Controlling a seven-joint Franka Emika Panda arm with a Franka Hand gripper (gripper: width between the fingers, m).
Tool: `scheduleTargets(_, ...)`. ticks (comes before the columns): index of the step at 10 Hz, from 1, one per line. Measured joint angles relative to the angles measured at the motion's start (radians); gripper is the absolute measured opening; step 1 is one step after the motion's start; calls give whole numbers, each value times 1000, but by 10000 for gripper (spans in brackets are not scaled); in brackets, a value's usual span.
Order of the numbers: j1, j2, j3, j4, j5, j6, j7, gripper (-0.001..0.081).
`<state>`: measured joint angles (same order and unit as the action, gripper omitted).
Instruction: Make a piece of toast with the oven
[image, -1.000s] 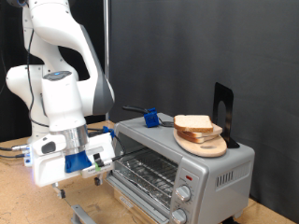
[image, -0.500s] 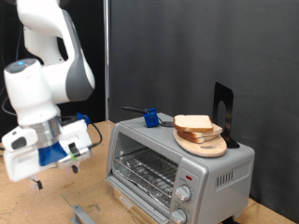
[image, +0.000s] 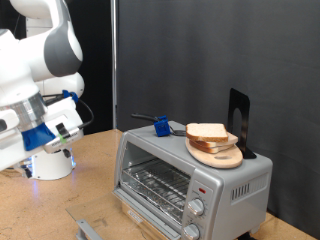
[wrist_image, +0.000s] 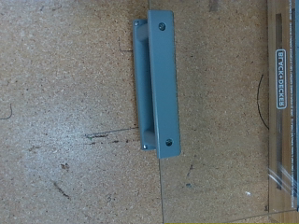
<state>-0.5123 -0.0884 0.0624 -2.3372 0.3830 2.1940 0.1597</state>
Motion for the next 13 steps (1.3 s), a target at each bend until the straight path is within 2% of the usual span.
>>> scheduleTargets(1,0,1,1,-1,0,0,0,688)
scheduleTargets(2,0,1,0,4,30,-38,1,688)
scheduleTargets(5,0,-35,-16,72,172,-304,-16,688)
scheduleTargets(7,2,-86,-21,89,255,-420,-124,688)
scheduleTargets(10,28,-183,-16,79,291,-460,-388,688)
scheduleTargets(11,34,-224,-14,47,302,-445,-449,688)
scheduleTargets(13,33,-219,-13,49,298,-470,-423,688)
